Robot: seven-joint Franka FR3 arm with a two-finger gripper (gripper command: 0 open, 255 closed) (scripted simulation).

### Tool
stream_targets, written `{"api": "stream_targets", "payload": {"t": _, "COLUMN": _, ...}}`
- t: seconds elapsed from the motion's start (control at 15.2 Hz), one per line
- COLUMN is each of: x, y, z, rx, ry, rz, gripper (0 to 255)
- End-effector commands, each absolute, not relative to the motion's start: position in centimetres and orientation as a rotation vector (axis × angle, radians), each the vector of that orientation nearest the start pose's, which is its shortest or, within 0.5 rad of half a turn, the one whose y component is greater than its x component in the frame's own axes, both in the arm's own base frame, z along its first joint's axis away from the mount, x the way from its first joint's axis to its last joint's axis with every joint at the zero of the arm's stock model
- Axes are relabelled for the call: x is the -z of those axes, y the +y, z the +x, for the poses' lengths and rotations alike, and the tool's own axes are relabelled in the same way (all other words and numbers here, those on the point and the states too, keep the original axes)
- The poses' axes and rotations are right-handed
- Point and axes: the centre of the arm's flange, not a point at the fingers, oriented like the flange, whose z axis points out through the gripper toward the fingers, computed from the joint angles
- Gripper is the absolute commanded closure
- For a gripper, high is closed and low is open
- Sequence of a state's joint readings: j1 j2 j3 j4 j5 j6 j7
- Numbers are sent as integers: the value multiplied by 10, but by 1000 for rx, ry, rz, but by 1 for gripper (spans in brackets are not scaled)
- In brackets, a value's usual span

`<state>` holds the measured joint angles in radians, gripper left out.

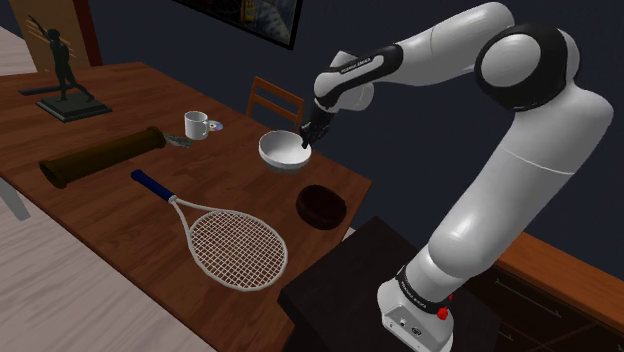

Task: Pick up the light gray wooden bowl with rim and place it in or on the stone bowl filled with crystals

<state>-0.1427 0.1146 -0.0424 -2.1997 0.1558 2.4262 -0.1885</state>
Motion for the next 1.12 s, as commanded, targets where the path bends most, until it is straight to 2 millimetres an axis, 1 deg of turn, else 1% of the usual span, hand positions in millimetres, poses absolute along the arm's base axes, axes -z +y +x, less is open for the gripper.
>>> {"api": "stream_targets", "payload": {"t": 0.0, "x": -348, "y": -114, "z": 523, "rx": 199, "ry": 164, "rz": -3049, "gripper": 255}}
{"api": "stream_targets", "payload": {"t": 0.73, "x": -367, "y": -183, "z": 396, "rx": 199, "ry": 164, "rz": -3049, "gripper": 255}}
{"api": "stream_targets", "payload": {"t": 0.79, "x": -369, "y": -193, "z": 379, "rx": 199, "ry": 164, "rz": -3049, "gripper": 255}}
{"api": "stream_targets", "payload": {"t": 1.06, "x": -348, "y": -193, "z": 379, "rx": 199, "ry": 164, "rz": -3049, "gripper": 255}}
